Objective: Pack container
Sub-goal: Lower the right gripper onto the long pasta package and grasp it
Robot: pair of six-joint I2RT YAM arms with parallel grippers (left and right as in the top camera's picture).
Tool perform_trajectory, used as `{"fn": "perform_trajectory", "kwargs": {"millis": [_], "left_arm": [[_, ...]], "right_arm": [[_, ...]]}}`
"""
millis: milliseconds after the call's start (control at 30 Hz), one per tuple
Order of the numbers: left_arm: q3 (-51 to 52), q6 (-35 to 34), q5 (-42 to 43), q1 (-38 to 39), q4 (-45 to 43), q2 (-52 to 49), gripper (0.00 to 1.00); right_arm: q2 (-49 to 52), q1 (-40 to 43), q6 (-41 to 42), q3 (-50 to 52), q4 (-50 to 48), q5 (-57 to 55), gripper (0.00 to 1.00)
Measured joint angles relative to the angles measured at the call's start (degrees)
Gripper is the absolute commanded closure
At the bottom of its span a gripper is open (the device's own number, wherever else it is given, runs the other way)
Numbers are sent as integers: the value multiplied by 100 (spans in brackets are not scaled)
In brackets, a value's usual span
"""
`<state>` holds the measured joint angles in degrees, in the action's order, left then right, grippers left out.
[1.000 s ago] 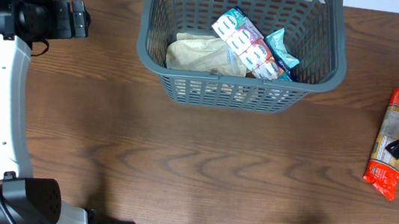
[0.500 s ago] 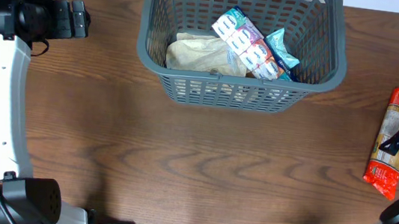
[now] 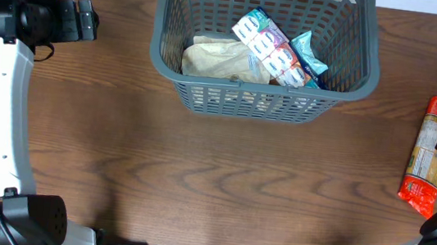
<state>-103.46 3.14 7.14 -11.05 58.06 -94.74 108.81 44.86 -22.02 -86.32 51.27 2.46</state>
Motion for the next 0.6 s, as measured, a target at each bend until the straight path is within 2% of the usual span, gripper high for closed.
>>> {"fn": "perform_trajectory", "kwargs": {"millis": [600], "left_arm": [[0, -55, 0, 2, 0, 0, 1]], "right_arm": [[1001, -468, 136, 0, -619, -79, 1]]}}
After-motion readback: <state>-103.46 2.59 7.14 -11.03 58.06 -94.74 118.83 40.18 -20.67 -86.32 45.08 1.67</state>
